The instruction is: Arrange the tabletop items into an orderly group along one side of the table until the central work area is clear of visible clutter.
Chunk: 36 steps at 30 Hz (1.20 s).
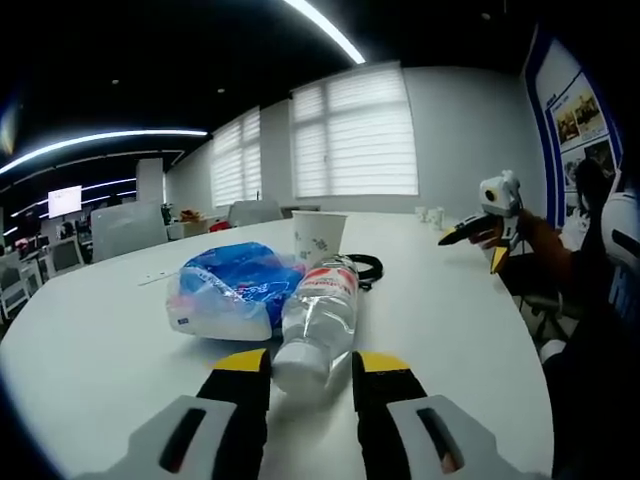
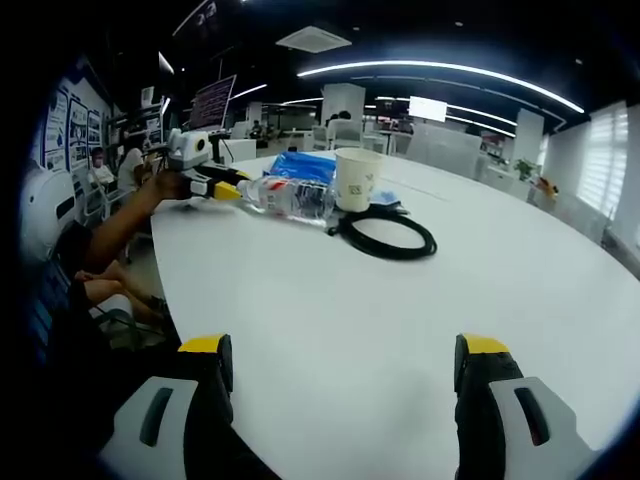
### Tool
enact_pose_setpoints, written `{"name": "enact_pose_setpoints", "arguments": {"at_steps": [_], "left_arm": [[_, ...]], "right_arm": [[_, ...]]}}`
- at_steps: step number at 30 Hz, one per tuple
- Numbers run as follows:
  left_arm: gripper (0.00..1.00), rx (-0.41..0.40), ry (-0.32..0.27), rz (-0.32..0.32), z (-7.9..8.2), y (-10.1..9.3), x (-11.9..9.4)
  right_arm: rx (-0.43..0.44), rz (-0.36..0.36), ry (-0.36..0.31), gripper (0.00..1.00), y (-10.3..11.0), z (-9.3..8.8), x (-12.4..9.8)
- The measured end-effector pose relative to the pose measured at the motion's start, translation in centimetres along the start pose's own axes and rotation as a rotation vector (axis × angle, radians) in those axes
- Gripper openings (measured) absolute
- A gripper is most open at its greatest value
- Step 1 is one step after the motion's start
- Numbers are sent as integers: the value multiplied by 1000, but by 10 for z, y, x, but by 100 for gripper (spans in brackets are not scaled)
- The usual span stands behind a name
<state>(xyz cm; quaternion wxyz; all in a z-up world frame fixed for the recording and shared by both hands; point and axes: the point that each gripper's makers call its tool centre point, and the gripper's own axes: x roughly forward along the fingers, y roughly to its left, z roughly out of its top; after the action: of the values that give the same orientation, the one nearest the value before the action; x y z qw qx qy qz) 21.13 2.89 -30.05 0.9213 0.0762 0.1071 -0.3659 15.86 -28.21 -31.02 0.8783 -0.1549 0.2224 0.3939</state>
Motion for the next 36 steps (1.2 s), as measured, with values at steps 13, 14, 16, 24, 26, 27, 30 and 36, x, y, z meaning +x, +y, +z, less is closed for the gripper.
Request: {"name": "enact_pose_setpoints", "arguments": {"at_steps": [13,14,16,24,26,27,30,36], "left_arm": [[23,26,17,33,-6,6,2],[23,26,17,33,-6,6,2],[23,27,16,35,-6,5,2],[23,36,15,37,-6,5,2],[22,37,14,37,-6,5,2],[22,36,12,37,-6,4,2],[23,26,9,31,-7,4,1],[23,22,12,31,-7,3,1]], "right_arm": [[-2,0,4,88,-1,0,0],[-3,0,3,88,0,0,0],[-2,1,1,88,0,1,0],[-5,2,1,88,0,1,2],[-3,2,2,88,0,1,2],[-3,3,3,88,0,0,3],[-3,3,3,88,1,0,3],[1,0,4,88,-1,-2,2]]}}
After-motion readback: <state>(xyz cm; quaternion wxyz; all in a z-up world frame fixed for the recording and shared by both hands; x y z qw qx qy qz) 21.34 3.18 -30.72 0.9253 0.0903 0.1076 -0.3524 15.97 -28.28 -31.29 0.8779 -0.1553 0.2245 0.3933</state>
